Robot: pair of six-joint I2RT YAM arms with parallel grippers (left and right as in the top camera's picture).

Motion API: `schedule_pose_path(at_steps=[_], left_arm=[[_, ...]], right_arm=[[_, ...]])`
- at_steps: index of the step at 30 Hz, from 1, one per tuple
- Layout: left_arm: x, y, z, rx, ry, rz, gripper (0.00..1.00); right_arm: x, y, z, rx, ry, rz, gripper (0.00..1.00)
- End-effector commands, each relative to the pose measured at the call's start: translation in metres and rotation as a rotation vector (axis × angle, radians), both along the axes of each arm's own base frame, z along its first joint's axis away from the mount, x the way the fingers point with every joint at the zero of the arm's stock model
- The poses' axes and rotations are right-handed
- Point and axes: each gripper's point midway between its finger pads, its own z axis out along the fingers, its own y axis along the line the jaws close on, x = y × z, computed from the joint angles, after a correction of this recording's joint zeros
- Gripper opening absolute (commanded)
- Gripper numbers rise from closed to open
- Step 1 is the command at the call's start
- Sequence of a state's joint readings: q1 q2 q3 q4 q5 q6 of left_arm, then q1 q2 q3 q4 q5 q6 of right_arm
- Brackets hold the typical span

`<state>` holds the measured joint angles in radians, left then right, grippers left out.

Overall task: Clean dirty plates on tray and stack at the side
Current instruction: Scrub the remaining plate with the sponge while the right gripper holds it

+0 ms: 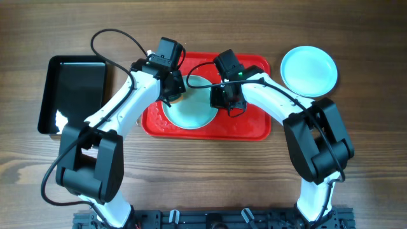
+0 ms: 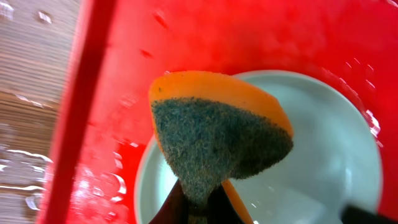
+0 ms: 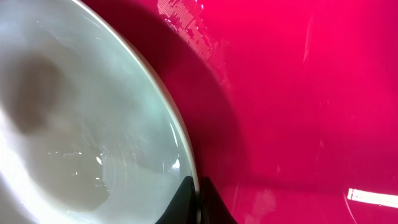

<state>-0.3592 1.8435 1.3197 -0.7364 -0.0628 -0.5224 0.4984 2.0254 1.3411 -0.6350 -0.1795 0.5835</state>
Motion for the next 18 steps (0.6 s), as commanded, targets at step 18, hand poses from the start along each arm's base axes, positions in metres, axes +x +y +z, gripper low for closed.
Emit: schedule_pose_path(at_steps=[18], left_arm=[[-0.016, 0.074, -0.041, 0.464, 0.111, 0.066, 0.04]], right_arm=[[-0.001, -0.009, -0.009, -0.036, 0.019, -0.033, 0.04]])
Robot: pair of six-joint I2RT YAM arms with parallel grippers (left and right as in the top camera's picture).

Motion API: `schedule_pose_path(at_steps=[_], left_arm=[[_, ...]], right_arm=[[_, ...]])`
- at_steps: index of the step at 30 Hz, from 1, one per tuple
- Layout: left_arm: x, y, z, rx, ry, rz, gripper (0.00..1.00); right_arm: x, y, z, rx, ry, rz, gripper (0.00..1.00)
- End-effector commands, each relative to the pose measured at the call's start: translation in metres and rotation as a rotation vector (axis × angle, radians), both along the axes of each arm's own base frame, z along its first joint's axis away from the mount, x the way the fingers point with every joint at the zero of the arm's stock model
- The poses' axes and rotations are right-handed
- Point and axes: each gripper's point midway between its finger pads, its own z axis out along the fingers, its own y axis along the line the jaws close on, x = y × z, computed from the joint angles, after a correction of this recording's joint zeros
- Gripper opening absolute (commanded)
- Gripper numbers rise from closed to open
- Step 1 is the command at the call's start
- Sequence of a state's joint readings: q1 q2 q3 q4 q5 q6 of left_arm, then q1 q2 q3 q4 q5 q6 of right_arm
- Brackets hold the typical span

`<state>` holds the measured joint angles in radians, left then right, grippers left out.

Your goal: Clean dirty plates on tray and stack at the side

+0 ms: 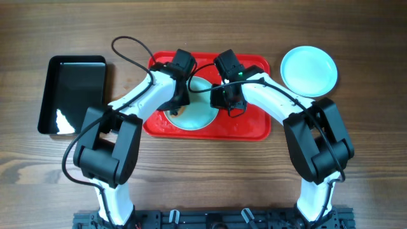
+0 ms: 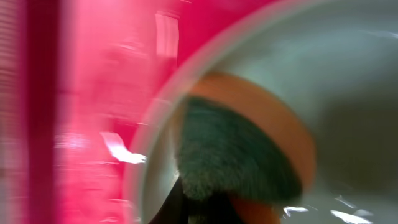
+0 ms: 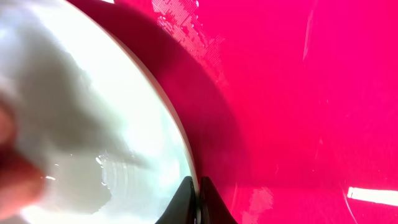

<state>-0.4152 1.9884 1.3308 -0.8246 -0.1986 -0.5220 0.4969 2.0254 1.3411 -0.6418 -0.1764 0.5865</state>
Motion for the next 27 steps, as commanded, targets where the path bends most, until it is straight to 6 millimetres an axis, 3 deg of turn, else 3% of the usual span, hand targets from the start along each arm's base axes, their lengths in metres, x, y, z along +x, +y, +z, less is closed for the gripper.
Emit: schedule_pose_path(at_steps=[1, 4, 8, 12, 16, 20, 22, 27], left_arm=[[0.01, 0.065, 0.015, 0.261, -0.058, 0.076, 0.04], [0.017, 0.067, 0.033, 0.241, -0.106, 0.094, 0.04], [0.026, 0.062, 0.08, 0.184, -0.231, 0.117, 0.04], [0.021, 0.048, 0.105, 0.069, -0.266, 0.108, 0.04], [0.009, 0.038, 0.095, 0.009, -0.195, 0.09, 0.04], [-0.002, 0.025, 0.075, -0.067, -0.12, 0.073, 0.04], [-0.005, 0.02, 0.068, -0.093, -0.107, 0.069, 0.04], [-0.005, 0.017, 0.064, -0.112, -0.111, 0.066, 0.04]], right_arm=[[0.0, -0.007, -0.008, -0.031, 0.013, -0.029, 0.04], [-0.001, -0.007, -0.009, -0.031, 0.013, -0.029, 0.04], [0.0, -0.008, -0.009, -0.034, 0.009, -0.029, 0.04], [0.004, -0.008, -0.005, -0.029, -0.001, -0.029, 0.04], [0.019, -0.013, 0.012, -0.021, -0.046, -0.007, 0.04], [0.039, -0.043, 0.043, -0.121, -0.132, -0.027, 0.04], [0.051, -0.068, 0.071, -0.239, -0.205, -0.066, 0.04], [0.068, -0.103, 0.144, -0.459, -0.423, -0.041, 0.04]])
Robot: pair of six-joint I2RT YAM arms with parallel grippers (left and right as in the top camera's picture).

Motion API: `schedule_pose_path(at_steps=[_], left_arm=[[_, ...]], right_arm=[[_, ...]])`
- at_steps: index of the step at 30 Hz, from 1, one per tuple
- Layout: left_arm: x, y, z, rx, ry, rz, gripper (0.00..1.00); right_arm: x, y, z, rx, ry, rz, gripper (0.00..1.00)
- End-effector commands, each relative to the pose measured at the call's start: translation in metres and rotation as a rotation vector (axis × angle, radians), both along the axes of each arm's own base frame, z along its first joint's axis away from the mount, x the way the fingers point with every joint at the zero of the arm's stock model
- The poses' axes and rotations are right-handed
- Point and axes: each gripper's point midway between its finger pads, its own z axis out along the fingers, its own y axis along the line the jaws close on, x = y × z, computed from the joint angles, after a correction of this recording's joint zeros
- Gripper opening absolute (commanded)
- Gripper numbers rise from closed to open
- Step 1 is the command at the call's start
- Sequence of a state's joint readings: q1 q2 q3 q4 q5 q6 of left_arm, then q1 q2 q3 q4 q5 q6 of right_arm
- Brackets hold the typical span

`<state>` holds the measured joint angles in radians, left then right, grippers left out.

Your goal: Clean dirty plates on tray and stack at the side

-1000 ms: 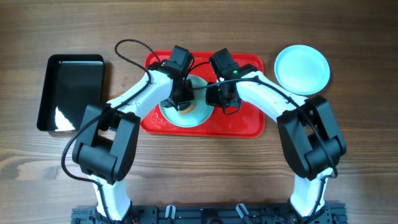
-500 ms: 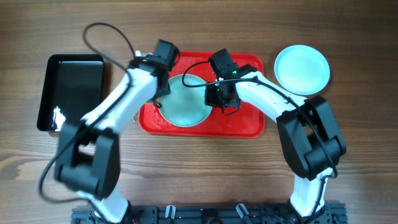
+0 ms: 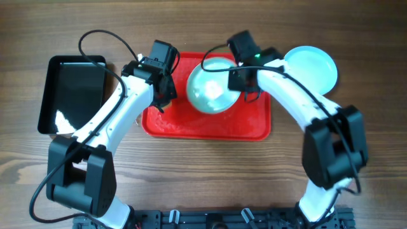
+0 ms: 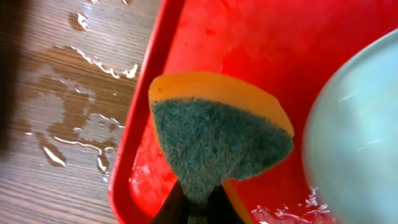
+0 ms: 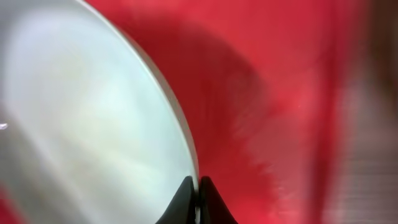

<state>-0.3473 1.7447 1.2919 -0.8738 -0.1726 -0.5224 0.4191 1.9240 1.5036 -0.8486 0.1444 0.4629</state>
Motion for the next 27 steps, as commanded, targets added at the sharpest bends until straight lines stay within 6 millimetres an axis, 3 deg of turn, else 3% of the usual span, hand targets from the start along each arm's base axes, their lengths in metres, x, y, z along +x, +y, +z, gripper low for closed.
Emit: schedule_pose_path(at_steps=[1, 5, 9, 11, 14, 17, 21, 25, 27], left_arm=[[-0.002, -0.008, -0.009, -0.042, 0.019, -0.004, 0.04], [0.001, -0.02, -0.008, -0.106, 0.014, -0.019, 0.04], [0.001, -0.022, -0.008, -0.114, 0.014, -0.021, 0.04], [0.001, -0.022, -0.008, -0.114, 0.014, -0.021, 0.04], [0.001, -0.022, -0.008, -0.114, 0.014, -0.021, 0.04], [0.001, -0.022, -0.008, -0.114, 0.014, -0.021, 0.04], [0.002, -0.022, -0.008, -0.115, 0.011, -0.022, 0.05], [0.002, -0.022, -0.008, -0.115, 0.011, -0.022, 0.05], [0.002, -0.022, -0.008, -0.115, 0.011, -0.022, 0.04]], right_arm=[[0.021, -0.036, 0.083, -0.238, -0.261, 0.003, 0.04], [0.013, -0.056, 0.144, -0.466, -0.419, 0.008, 0.04], [-0.002, -0.056, 0.193, -0.645, -0.561, -0.035, 0.04], [-0.008, -0.05, 0.206, -0.741, -0.593, -0.011, 0.04], [-0.012, -0.038, 0.209, -0.809, -0.58, 0.086, 0.04], [-0.018, -0.038, 0.222, -0.915, -0.594, 0.095, 0.04], [-0.02, -0.032, 0.222, -0.939, -0.582, 0.144, 0.04], [-0.019, -0.031, 0.22, -0.877, -0.611, 0.094, 0.04], [-0.017, -0.015, 0.2, -0.725, -0.586, 0.133, 0.05]])
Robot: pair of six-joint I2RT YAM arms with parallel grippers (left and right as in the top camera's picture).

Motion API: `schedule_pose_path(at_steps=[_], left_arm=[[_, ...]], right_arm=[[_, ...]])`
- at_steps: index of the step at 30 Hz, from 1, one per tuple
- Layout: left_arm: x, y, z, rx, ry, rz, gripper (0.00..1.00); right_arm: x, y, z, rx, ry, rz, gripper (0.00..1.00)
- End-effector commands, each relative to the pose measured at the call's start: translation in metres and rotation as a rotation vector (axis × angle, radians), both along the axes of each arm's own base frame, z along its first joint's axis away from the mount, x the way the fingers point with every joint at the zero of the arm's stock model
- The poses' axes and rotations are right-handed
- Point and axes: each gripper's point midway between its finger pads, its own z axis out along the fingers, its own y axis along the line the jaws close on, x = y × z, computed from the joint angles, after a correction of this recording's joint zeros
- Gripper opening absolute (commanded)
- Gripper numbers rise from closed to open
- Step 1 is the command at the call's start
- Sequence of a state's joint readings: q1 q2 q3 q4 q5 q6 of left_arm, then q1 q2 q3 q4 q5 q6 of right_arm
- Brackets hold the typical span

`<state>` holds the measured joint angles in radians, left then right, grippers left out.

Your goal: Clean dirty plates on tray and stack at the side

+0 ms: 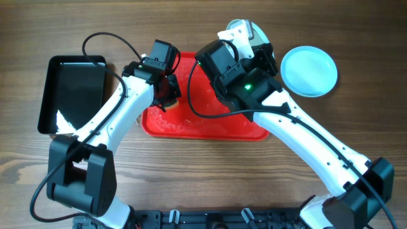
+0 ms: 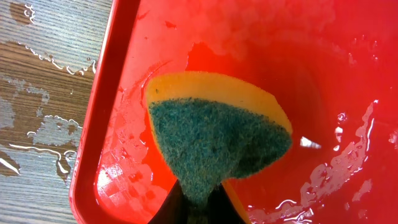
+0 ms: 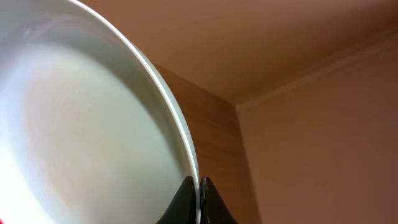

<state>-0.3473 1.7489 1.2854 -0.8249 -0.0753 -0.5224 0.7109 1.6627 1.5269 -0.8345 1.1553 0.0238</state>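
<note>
My left gripper (image 2: 198, 202) is shut on an orange sponge (image 2: 217, 140) whose green scouring face points at the camera. It hangs over the left end of the wet red tray (image 2: 348, 56), which holds no plate. The right gripper (image 3: 199, 186) is shut on the rim of a pale plate (image 3: 87, 124), lifted high and tilted so that only wall and ceiling show behind it. Overhead, the raised right arm (image 1: 245, 79) covers the tray's middle, and the plate's edge (image 1: 240, 27) shows beyond the tray's far side. A second pale plate (image 1: 309, 71) lies on the table, right of the tray.
A black rectangular tray (image 1: 72, 92) sits on the wooden table at the left. Water is splashed on the wood (image 2: 37, 134) beside the red tray's left rim. The right arm's elbow reaches down over the table's lower right.
The right gripper has risen high with the plate, from just over the tray's far part to well above it, facing the ceiling. The left gripper with the sponge has barely shifted over the tray's left end.
The plate lay in the red tray, its rim pinched by the right gripper, with the sponge over it. Then the sponge was pressed on the plate. Later the sponge was at the tray's left edge and the plate lifted; now the plate is high and the tray bare.
</note>
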Motion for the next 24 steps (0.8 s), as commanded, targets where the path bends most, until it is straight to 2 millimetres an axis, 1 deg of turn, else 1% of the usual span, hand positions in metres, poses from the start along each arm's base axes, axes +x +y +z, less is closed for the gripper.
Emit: schedule_pose_path(at_steps=[1, 2, 4, 6, 9, 10, 11, 13, 14, 16, 18, 19, 20, 22, 24], left_arm=[[-0.002, -0.003, -0.005, -0.013, 0.015, 0.003, 0.04], [-0.002, -0.003, -0.005, -0.013, 0.016, 0.003, 0.04], [-0.003, -0.003, -0.005, -0.012, 0.018, 0.003, 0.04], [-0.003, -0.003, -0.005, -0.012, 0.018, 0.003, 0.04], [-0.003, -0.003, -0.005, -0.012, 0.018, 0.003, 0.04], [-0.002, -0.003, -0.005, -0.013, 0.017, 0.003, 0.04], [-0.002, -0.003, -0.005, -0.013, 0.015, 0.003, 0.04], [-0.002, -0.003, -0.005, -0.014, 0.014, 0.003, 0.04], [-0.001, -0.003, -0.005, -0.015, 0.011, 0.003, 0.04], [0.001, -0.006, -0.004, -0.029, 0.004, 0.0, 0.04], [0.003, -0.016, -0.003, -0.08, 0.0, -0.014, 0.04], [0.004, -0.023, -0.002, -0.117, -0.002, -0.026, 0.04], [0.006, -0.035, 0.001, -0.176, -0.009, -0.047, 0.04], [0.011, -0.056, 0.008, -0.268, -0.033, -0.089, 0.04], [0.013, -0.073, 0.014, -0.319, -0.059, -0.13, 0.04]], right_arm=[[0.0, 0.026, -0.02, 0.282, 0.062, 0.08, 0.04], [-0.001, 0.035, -0.038, 0.392, 0.126, 0.106, 0.04], [-0.001, 0.04, -0.062, 0.537, 0.192, 0.096, 0.04], [-0.001, 0.026, -0.093, 0.64, 0.23, 0.019, 0.04], [-0.006, 0.006, -0.128, 0.739, 0.285, -0.081, 0.04], [-0.007, 0.002, -0.139, 0.773, 0.303, -0.099, 0.04], [-0.008, 0.0, -0.155, 0.83, 0.334, -0.106, 0.04], [-0.009, 0.003, -0.174, 0.911, 0.365, -0.094, 0.04], [-0.011, 0.009, -0.187, 0.982, 0.389, -0.083, 0.04], [-0.018, 0.032, -0.203, 1.118, 0.439, -0.033, 0.04], [-0.022, 0.041, -0.212, 1.199, 0.455, -0.05, 0.04], [-0.026, 0.043, -0.218, 1.234, 0.462, -0.093, 0.04], [-0.029, 0.043, -0.227, 1.252, 0.477, -0.132, 0.04], [-0.031, 0.048, -0.24, 1.261, 0.52, -0.138, 0.04], [-0.035, 0.056, -0.256, 1.284, 0.58, -0.143, 0.04]])
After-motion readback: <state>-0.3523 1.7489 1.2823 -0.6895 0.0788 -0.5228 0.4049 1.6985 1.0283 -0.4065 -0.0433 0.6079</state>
